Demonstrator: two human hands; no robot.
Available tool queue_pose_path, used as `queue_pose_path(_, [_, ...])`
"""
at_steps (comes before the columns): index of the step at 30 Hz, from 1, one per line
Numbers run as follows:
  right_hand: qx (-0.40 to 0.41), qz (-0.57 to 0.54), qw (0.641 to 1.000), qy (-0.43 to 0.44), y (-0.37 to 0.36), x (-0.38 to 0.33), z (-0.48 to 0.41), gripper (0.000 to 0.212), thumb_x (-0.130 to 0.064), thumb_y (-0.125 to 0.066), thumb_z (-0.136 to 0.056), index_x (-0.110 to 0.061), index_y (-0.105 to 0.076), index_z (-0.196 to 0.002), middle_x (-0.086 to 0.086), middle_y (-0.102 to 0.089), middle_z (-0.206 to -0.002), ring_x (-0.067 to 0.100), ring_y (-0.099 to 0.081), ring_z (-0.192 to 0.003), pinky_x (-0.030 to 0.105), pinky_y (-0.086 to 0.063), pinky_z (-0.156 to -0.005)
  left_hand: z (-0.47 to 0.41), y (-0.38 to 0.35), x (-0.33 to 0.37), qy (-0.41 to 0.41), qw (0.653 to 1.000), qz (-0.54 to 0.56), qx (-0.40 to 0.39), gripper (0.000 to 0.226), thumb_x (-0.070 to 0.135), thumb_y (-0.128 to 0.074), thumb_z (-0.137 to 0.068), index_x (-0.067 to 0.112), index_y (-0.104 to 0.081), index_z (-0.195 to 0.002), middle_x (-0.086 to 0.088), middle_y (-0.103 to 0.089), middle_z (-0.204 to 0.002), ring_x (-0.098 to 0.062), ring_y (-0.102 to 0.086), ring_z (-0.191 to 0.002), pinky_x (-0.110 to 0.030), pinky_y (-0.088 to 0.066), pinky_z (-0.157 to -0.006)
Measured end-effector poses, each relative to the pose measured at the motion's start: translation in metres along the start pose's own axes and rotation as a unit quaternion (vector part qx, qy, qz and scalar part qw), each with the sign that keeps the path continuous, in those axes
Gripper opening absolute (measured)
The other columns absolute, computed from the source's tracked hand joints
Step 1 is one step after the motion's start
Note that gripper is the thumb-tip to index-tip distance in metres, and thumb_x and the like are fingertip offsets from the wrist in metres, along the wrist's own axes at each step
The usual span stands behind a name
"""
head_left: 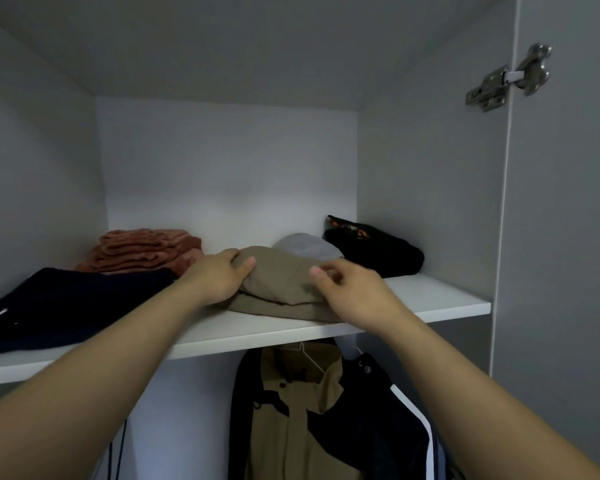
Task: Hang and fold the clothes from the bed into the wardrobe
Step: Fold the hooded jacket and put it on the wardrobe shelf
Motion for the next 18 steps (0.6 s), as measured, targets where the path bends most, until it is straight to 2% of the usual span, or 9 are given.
queue_pose_path(2, [-0.038,0.054,0.998,-0.001,-0.016,0.004,0.000,0.062,-0.061,-0.043,-0.100,-0.025,-0.044,-0.151,0.002,-0.051,-0.149,0.023,-0.046,-0.135,0.039,-0.041,-0.111,0.002,0.002,0.009,-0.027,1.000,-0.007,0.013,0.080,0.074,-0.042,-0.092,0.022,-0.041,-0.153,-0.011,-0.051,-0.149,-0.029,-0.051,-0.132,-0.035,-0.040,-0.108])
queue_pose_path(4, [-0.025,0.077,0.997,-0.014,-0.018,0.014,-0.002,0.065,-0.060,-0.045,-0.099,-0.026,-0.036,-0.154,0.005,-0.042,-0.155,0.027,-0.038,-0.139,0.040,-0.037,-0.111,0.009,0.005,0.023,-0.071,0.996,-0.042,-0.019,0.094,0.085,-0.054,-0.076,0.033,-0.039,-0.153,-0.005,-0.055,-0.139,-0.024,-0.055,-0.121,-0.033,-0.046,-0.101])
queue_pose_path(6, [-0.026,0.071,0.997,-0.026,-0.016,0.018,-0.004,0.067,-0.053,-0.048,-0.097,-0.029,-0.029,-0.157,0.006,-0.034,-0.159,0.028,-0.033,-0.143,0.040,-0.034,-0.112,0.017,0.004,0.036,-0.116,0.986,-0.108,-0.052,0.105,0.085,-0.068,-0.064,0.043,-0.031,-0.153,0.000,-0.050,-0.123,-0.019,-0.054,-0.106,-0.029,-0.047,-0.091])
queue_pose_path(8, [-0.046,0.048,0.997,-0.033,-0.016,0.019,-0.006,0.068,-0.047,-0.048,-0.096,-0.034,-0.025,-0.158,0.004,-0.025,-0.164,0.029,-0.026,-0.148,0.041,-0.030,-0.115,0.023,0.004,0.046,-0.158,0.974,-0.160,-0.037,0.106,0.079,-0.076,-0.062,0.045,-0.031,-0.152,0.005,-0.045,-0.111,-0.015,-0.050,-0.094,-0.026,-0.043,-0.077])
queue_pose_path(10, [-0.067,0.053,0.996,-0.026,-0.015,0.015,-0.008,0.063,-0.045,-0.047,-0.095,-0.038,-0.033,-0.155,-0.001,-0.026,-0.164,0.026,-0.026,-0.149,0.040,-0.028,-0.117,0.026,0.006,0.054,-0.180,0.972,-0.149,-0.007,0.087,0.074,-0.074,-0.069,0.044,-0.043,-0.145,0.011,-0.041,-0.096,-0.010,-0.047,-0.084,-0.020,-0.033,-0.063])
queue_pose_path(11, [-0.072,0.063,0.995,-0.017,-0.014,0.013,-0.009,0.054,-0.045,-0.047,-0.094,-0.038,-0.045,-0.148,-0.002,-0.037,-0.158,0.025,-0.034,-0.144,0.039,-0.032,-0.115,0.027,0.007,0.057,-0.184,0.973,-0.141,0.000,0.074,0.070,-0.072,-0.075,0.043,-0.050,-0.140,0.014,-0.038,-0.091,-0.009,-0.045,-0.082,-0.017,-0.028,-0.060])
queue_pose_path(13, [-0.060,0.084,0.995,-0.009,-0.009,0.014,-0.011,0.028,-0.046,-0.047,-0.095,-0.031,-0.069,-0.107,-0.001,-0.062,-0.118,0.023,-0.057,-0.115,0.037,-0.046,-0.096,0.029,0.005,0.064,-0.185,0.971,-0.151,0.001,0.048,0.061,-0.066,-0.085,0.038,-0.061,-0.127,0.016,-0.031,-0.085,-0.010,-0.043,-0.082,-0.017,-0.025,-0.058])
queue_pose_path(15, [-0.034,0.103,0.994,-0.034,0.004,0.025,-0.011,0.034,-0.048,-0.048,-0.096,-0.025,-0.061,-0.075,0.000,-0.063,-0.087,0.023,-0.061,-0.087,0.033,-0.048,-0.073,0.030,0.001,0.073,-0.192,0.969,-0.153,0.001,0.033,0.054,-0.060,-0.090,0.032,-0.067,-0.114,0.015,-0.030,-0.084,-0.012,-0.046,-0.087,-0.023,-0.034,-0.068])
queue_pose_path(18, [-0.010,0.185,0.978,-0.095,0.027,0.040,-0.011,0.031,-0.039,-0.045,-0.096,-0.016,-0.064,-0.086,0.008,-0.069,-0.103,0.030,-0.064,-0.092,0.033,-0.047,-0.075,0.028,-0.012,0.087,-0.209,0.971,-0.116,-0.004,0.025,0.051,-0.056,-0.087,0.032,-0.068,-0.097,0.012,-0.043,-0.092,-0.014,-0.055,-0.095,-0.031,-0.048,-0.086])
Point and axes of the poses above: each hand's wrist, its own z-axis away from the middle knuckle, its own y-axis out of the back of the hand, x = y × z, the point moved 10 cm from there along -z, towards the middle knuckle
